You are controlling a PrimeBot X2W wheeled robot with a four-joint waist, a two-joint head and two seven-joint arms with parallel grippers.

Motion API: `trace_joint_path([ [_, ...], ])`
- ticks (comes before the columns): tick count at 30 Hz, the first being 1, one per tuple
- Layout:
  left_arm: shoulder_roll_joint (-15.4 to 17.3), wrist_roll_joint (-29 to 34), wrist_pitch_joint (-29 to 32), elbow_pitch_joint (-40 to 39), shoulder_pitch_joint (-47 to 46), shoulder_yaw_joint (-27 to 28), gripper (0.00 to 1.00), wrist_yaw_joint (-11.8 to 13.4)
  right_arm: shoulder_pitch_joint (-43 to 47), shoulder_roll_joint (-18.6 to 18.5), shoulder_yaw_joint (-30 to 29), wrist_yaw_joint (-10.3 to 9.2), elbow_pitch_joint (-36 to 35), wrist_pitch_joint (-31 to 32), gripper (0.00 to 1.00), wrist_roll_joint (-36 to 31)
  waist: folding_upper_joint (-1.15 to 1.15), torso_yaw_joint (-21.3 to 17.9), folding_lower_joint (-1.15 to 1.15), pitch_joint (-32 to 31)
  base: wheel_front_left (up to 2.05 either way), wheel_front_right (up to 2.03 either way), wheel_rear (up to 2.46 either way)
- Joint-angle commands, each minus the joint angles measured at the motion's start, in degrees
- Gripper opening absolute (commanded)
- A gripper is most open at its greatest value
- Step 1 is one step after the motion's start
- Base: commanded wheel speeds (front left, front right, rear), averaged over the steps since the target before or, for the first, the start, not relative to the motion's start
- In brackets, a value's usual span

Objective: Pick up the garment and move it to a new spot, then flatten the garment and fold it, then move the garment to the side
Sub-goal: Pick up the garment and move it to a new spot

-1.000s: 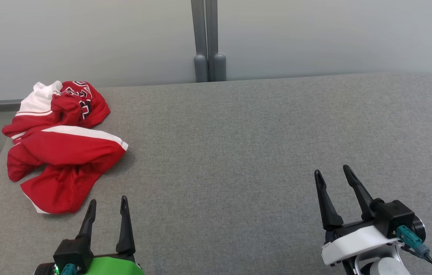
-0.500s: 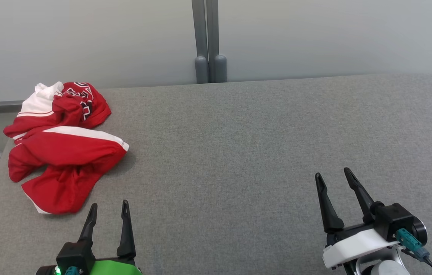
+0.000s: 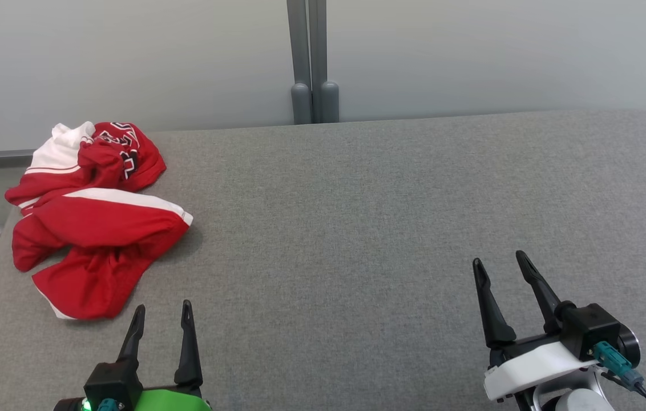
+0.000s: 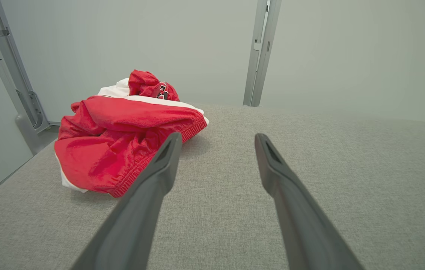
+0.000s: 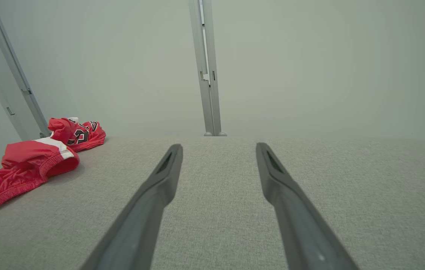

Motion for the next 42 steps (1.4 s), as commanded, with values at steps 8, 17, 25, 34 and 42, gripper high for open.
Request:
trace_joint_path([
  [8, 0.38, 0.48, -0.18, 0.38, -0.48, -0.36, 1.0, 0.08, 0.92, -0.2, -0.92, 0.02, -0.42, -0.19, 1.0, 0.36, 0.0, 1.83, 0.0, -0.02, 0.0, 0.0, 0.0],
  [17, 0.37, 1.26, -0.13, 0.55, -0.83, 0.01, 1.0, -0.14, 1.36, -0.19, -0.95, 0.02, -1.01, -0.19, 1.0, 0.78, 0.0, 11.69, 0.0, 0.03, 0.0, 0.0, 0.0],
  [25, 0.36, 1.87, -0.12, 0.67, -0.44, 1.74, 1.0, -0.55, 1.01, -0.2, -0.05, 0.02, -0.7, -0.19, 1.0, 1.23, 0.0, 21.39, 0.0, -0.05, 0.0, 0.0, 0.0],
  [34, 0.33, 2.32, -0.12, 0.0, 0.75, 2.73, 1.0, -0.85, 0.24, -0.21, 0.27, 0.02, -0.52, -0.19, 1.0, 2.86, 0.0, 25.35, 0.0, 0.17, 0.0, 0.0, 0.0],
  [42, 0.32, 2.0, -0.12, 0.02, 1.03, 2.68, 1.0, -0.37, 0.16, -0.23, -0.3, 0.02, -0.56, -0.19, 1.0, 2.61, 0.0, 23.11, 0.0, 0.9, 0.0, 0.0, 0.0],
])
